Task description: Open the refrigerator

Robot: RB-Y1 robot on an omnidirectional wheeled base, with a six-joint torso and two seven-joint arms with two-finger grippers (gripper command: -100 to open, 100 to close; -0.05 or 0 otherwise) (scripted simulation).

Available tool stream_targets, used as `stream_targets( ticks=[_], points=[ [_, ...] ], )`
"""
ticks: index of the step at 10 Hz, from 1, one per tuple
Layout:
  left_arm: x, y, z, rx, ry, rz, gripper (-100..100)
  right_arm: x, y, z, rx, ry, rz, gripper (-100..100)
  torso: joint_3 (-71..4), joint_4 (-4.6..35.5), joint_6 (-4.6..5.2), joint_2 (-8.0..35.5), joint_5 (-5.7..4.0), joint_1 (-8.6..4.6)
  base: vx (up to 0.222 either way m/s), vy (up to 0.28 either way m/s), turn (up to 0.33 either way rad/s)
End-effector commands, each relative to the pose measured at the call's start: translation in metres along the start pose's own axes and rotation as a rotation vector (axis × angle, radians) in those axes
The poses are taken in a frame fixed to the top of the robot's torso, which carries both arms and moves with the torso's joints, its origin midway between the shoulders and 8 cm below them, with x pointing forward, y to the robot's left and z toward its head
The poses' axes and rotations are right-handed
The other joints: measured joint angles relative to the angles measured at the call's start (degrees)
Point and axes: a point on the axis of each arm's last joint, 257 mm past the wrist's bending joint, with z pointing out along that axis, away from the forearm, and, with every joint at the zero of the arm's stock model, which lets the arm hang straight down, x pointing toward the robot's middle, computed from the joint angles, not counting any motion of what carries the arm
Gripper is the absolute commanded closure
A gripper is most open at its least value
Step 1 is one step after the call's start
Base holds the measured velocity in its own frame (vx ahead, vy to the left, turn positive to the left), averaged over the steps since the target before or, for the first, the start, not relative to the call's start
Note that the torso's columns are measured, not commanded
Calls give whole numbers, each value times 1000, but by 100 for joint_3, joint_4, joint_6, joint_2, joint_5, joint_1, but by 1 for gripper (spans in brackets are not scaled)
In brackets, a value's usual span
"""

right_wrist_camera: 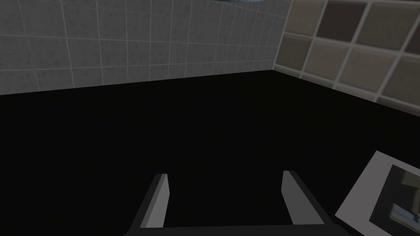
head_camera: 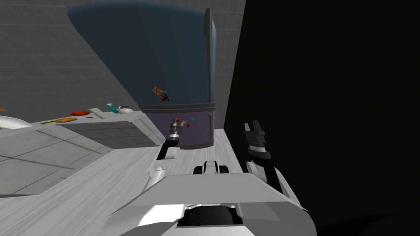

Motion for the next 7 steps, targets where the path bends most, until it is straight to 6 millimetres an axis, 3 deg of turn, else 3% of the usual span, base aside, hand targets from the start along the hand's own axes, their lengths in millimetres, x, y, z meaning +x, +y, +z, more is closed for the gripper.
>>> stream_targets(
  ticks=[1, 2, 5, 6, 7],
  points=[
    [-6, 14, 20, -28, -9, -29, -100, 0, 0, 0, 0, 0, 0, 0, -1, 0, 0, -2, 1, 7, -28, -56, -2],
    [-1, 7, 27, -9, -1, -33, -100, 0, 0, 0, 0, 0, 0, 0, 1, 0, 0, 2, 1, 2, -21, -49, 0],
    [-9, 25, 50, -52, -18, -74, -100, 0, 0, 0, 0, 0, 0, 0, 1, 1, 0, 2, -1, 0, -22, -57, -1],
    [-5, 19, 57, -36, -9, -78, -100, 0, 0, 0, 0, 0, 0, 0, 2, 1, 1, 3, -1, -3, -24, -55, -1],
    [-11, 32, 65, -69, -24, -98, -100, 0, 0, 0, 0, 0, 0, 0, 2, 2, 0, 3, -1, 1, -32, -61, -2]
  ],
)
